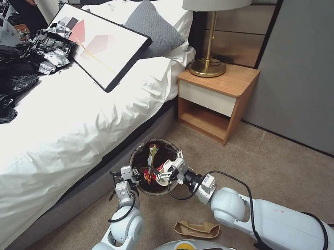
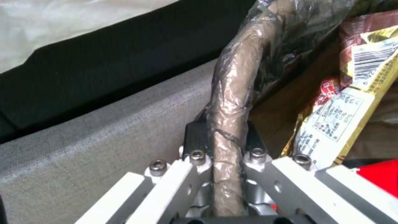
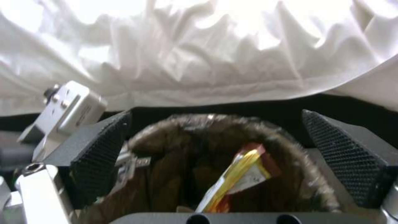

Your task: Pick up the trash bin, then pick up the garbage from the floor and place it into the trash bin.

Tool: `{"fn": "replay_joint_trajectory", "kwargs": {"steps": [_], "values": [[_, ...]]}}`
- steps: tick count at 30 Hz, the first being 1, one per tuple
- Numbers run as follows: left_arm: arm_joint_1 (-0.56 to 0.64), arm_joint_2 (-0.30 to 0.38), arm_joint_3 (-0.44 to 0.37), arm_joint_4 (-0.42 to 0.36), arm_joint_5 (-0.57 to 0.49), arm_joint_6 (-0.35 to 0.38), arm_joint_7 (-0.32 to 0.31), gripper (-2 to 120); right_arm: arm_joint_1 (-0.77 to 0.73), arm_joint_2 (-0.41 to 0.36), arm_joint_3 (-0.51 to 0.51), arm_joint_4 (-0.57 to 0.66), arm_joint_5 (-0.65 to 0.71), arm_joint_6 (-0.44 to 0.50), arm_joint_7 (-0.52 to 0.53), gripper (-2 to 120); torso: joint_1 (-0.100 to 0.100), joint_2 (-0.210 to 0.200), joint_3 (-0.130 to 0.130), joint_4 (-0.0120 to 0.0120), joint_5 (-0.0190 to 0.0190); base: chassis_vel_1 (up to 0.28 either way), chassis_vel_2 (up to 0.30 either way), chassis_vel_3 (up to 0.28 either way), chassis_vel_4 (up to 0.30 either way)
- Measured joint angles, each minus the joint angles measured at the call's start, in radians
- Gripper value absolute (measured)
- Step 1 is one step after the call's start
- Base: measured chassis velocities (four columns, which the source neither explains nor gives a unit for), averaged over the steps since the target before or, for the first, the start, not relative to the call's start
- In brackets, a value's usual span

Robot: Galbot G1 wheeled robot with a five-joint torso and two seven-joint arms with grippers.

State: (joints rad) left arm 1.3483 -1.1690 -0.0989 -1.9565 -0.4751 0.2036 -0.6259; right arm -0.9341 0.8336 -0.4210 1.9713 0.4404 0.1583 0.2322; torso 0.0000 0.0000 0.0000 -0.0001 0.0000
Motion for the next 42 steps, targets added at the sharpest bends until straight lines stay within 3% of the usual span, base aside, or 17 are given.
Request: {"fn": "replay_joint_trajectory", "kwargs": {"steps": [12,18,20,21,24,25,27,28,31,33,35,42], "values": [[-0.002,-0.005,0.001,0.001,0.001,-0.001,0.000,2,-0.023,-0.005,0.048,0.044,0.002,-0.001,0.004,97,0.000,0.000,0.000,0.0002,0.0000,0.000,0.000,0.000,0.000],[0.002,-0.007,-0.002,0.001,0.001,-0.002,0.001,2,-0.064,-0.003,0.145,0.088,0.006,-0.021,0.056,100,0.000,0.000,0.000,0.0001,0.0000,0.000,0.000,0.000,0.000],[0.006,-0.006,-0.007,0.002,0.002,-0.004,0.002,2,-0.097,-0.001,0.240,0.109,0.012,-0.056,0.116,100,0.000,0.000,0.000,0.0004,0.0001,0.000,0.000,0.000,0.000],[0.006,-0.006,-0.007,0.002,0.002,-0.004,0.002,2,-0.097,-0.001,0.240,0.109,0.012,-0.056,0.116,100,0.000,0.000,0.000,0.0004,0.0001,0.000,0.000,0.000,0.000],[0.010,-0.007,-0.010,0.004,0.006,-0.005,0.004,2,-0.175,0.012,0.435,0.117,0.003,-0.122,0.189,100,0.000,0.000,0.000,0.0000,0.0002,0.000,0.000,0.000,0.000],[0.010,-0.007,-0.010,0.004,0.006,-0.005,0.004,2,-0.175,0.012,0.435,0.117,0.003,-0.122,0.189,100,0.000,0.000,0.000,0.0000,0.0002,0.000,0.000,0.000,0.000],[0.016,-0.012,-0.012,0.004,0.009,-0.007,0.004,2,-0.256,0.053,0.559,0.118,-0.020,-0.149,0.224,100,0.000,0.000,0.000,0.0000,0.0003,0.000,0.000,0.000,0.000],[0.016,-0.012,-0.012,0.004,0.009,-0.007,0.004,2,-0.256,0.053,0.559,0.118,-0.020,-0.149,0.224,100,0.000,0.000,0.000,0.0000,0.0003,0.000,0.000,0.000,0.000],[0.025,-0.011,-0.017,-0.001,0.012,-0.007,0.004,2,-0.347,0.109,0.684,0.085,-0.089,-0.155,0.240,100,0.000,0.000,0.000,-0.0001,0.0003,0.000,0.000,0.000,0.000],[0.025,-0.011,-0.017,-0.001,0.012,-0.007,0.004,2,-0.351,0.112,0.690,0.083,-0.093,-0.155,0.241,100,0.000,0.000,0.000,0.0000,0.0003,0.000,0.000,0.000,0.000],[0.029,-0.008,-0.022,-0.006,0.012,-0.007,0.002,2,-0.417,0.149,0.756,0.044,-0.151,-0.128,0.241,100,0.000,0.000,0.000,0.0003,0.0000,0.000,0.000,0.000,0.000],[0.042,-0.003,-0.026,-0.019,0.008,-0.007,-0.007,2,-0.494,0.223,0.795,0.002,-0.211,-0.095,0.242,100,0.000,0.000,0.000,0.0000,0.0000,0.000,0.000,0.000,0.000]]}}
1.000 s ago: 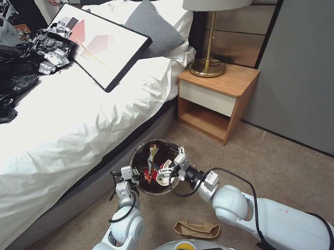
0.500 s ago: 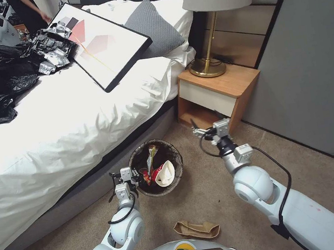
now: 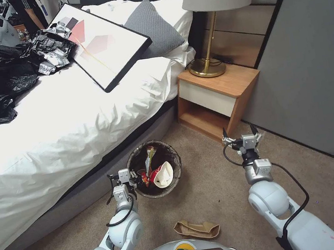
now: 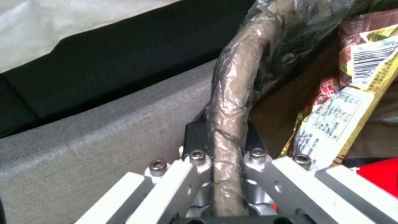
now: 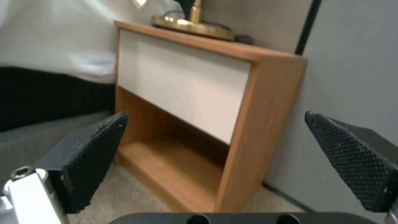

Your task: Pick up the trash bin, then pick up the garbage from the floor and place it into the trash bin.

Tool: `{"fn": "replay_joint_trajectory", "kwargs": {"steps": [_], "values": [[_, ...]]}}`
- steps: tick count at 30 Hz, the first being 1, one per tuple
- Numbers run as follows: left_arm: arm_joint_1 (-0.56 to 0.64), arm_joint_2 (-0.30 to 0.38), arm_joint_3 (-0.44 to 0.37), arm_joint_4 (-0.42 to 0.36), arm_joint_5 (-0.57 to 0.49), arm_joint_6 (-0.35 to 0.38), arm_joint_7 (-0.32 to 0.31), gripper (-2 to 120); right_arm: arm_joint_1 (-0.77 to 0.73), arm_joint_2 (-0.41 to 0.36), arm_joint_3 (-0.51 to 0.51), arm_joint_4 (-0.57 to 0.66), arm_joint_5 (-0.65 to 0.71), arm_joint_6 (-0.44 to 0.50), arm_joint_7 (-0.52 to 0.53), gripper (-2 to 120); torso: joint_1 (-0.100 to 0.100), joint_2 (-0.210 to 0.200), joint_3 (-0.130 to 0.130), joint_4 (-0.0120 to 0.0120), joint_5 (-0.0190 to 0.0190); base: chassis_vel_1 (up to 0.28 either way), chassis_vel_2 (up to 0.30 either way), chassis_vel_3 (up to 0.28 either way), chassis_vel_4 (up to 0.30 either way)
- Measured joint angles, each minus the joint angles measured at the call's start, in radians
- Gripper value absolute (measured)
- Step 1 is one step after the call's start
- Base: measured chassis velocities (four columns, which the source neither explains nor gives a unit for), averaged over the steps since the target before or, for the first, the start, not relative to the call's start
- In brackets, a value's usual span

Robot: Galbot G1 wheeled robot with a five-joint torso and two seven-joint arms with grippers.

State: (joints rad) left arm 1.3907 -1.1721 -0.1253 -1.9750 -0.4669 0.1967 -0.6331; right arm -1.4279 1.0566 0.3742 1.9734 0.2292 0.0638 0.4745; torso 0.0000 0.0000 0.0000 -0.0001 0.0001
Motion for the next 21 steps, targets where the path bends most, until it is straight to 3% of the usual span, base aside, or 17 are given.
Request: {"fn": "replay_joint_trajectory", "kwargs": {"steps": [12,21], "values": [[0.025,-0.001,-0.002,-0.017,-0.002,-0.001,-0.003,2,-0.001,0.092,-0.034,-0.018,-0.032,-0.003,0.005,100,0.000,0.000,0.000,0.0001,-0.0002,0.000,0.000,0.000,0.000],[0.028,-0.002,-0.006,-0.023,-0.002,-0.001,-0.003,2,0.027,0.098,-0.059,-0.025,-0.026,-0.021,0.012,100,0.000,0.000,0.000,0.0002,-0.0002,0.007,0.006,0.010,0.012]]}}
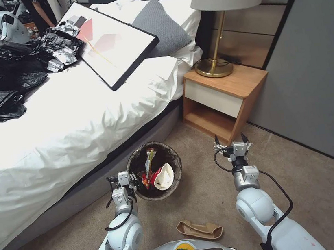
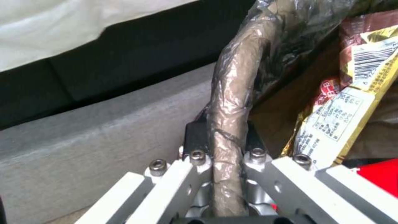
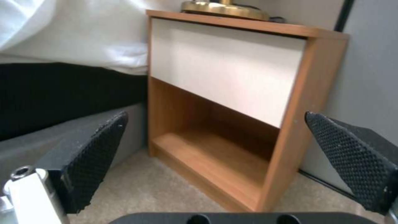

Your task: Pick up the trash bin, then pick up the garbage from the floor and place it into the trash bin.

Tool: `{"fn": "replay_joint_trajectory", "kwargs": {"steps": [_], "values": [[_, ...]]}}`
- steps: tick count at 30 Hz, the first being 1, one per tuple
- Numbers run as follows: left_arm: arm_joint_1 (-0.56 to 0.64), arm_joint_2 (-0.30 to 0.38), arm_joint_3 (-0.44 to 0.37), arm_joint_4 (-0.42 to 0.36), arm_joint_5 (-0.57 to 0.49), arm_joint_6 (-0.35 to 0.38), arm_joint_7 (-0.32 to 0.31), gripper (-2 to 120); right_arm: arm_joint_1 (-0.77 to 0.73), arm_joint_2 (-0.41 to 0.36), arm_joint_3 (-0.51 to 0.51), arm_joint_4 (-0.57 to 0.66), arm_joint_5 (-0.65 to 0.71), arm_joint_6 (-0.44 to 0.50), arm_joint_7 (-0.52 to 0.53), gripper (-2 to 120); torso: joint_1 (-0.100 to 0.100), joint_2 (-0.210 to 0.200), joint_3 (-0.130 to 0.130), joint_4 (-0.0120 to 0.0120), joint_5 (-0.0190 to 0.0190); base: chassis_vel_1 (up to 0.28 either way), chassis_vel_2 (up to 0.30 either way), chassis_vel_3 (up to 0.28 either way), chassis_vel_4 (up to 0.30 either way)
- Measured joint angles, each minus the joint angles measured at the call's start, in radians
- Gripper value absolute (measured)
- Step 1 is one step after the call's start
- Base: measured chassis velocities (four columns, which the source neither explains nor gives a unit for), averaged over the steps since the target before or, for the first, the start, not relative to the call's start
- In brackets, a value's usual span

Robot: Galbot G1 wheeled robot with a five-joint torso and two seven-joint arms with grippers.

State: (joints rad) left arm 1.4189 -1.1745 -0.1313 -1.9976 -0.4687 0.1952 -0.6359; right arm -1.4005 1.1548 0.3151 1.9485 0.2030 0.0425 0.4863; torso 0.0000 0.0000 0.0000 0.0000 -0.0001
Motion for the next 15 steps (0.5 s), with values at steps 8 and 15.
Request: {"fn": "replay_joint_trajectory", "kwargs": {"steps": [8,15], "values": [[-0.002,-0.004,0.000,0.000,0.000,0.000,0.000,2,0.014,-0.001,-0.006,-0.006,0.007,-0.008,0.004,100,0.000,0.000,0.000,0.0000,0.0000,0.000,0.000,0.000,0.000],[-0.003,-0.007,0.000,0.004,0.002,0.000,0.001,2,0.028,0.002,-0.012,-0.015,0.011,-0.009,0.009,100,0.000,0.000,0.000,-0.0001,0.0000,0.000,0.000,0.000,0.000]]}}
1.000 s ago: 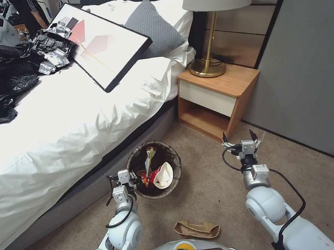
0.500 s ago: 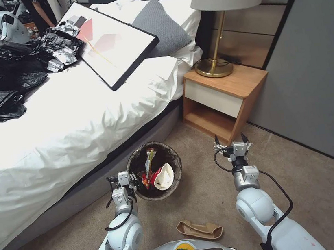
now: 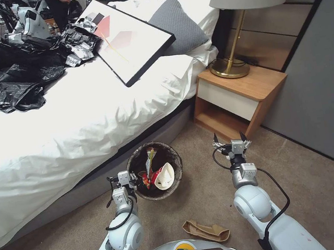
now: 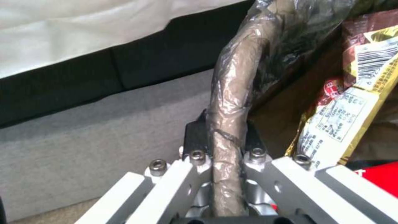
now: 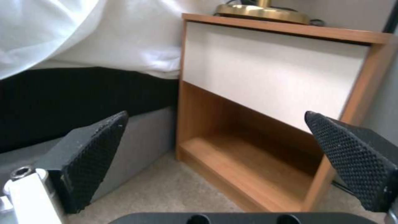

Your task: Pick up the trash bin, then pick up the garbage from the floor and place it into the trash bin.

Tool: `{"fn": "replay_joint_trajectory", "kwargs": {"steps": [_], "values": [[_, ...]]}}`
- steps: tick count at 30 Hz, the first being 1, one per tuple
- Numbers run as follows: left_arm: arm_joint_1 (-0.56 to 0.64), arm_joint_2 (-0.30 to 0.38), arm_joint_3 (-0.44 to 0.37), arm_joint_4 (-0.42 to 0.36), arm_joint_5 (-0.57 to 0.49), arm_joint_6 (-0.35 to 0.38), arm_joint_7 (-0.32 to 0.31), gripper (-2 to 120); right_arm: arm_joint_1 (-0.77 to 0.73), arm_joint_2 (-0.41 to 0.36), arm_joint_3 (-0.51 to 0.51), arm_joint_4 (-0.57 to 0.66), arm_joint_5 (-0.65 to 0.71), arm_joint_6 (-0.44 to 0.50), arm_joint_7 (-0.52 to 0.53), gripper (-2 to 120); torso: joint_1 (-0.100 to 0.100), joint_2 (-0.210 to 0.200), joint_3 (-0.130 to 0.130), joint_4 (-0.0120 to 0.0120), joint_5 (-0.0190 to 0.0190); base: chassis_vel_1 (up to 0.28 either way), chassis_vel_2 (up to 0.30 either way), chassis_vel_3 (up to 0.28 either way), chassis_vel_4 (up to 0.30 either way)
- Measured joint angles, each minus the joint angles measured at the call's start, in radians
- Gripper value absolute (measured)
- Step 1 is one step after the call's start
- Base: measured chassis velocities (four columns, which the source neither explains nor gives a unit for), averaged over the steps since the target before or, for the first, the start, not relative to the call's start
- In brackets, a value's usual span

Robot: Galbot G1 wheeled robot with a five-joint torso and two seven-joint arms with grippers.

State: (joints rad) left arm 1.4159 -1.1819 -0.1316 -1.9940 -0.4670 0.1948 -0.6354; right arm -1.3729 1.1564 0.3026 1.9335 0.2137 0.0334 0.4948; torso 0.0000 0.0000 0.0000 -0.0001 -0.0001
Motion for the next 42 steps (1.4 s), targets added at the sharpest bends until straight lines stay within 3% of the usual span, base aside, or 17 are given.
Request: {"fn": "replay_joint_trajectory", "kwargs": {"steps": [32,42], "values": [[-0.012,-0.003,0.000,0.010,0.012,0.000,0.001,2,0.023,0.023,-0.008,-0.010,0.015,-0.017,0.008,100,0.000,0.000,0.000,0.0001,0.0000,0.002,-0.001,-0.001,0.001],[-0.016,-0.003,-0.003,0.011,0.012,-0.002,-0.001,2,0.024,0.024,-0.008,-0.009,0.015,-0.018,0.008,100,0.000,0.000,0.000,-0.0001,0.0005,0.126,-0.096,-0.132,0.133]]}}
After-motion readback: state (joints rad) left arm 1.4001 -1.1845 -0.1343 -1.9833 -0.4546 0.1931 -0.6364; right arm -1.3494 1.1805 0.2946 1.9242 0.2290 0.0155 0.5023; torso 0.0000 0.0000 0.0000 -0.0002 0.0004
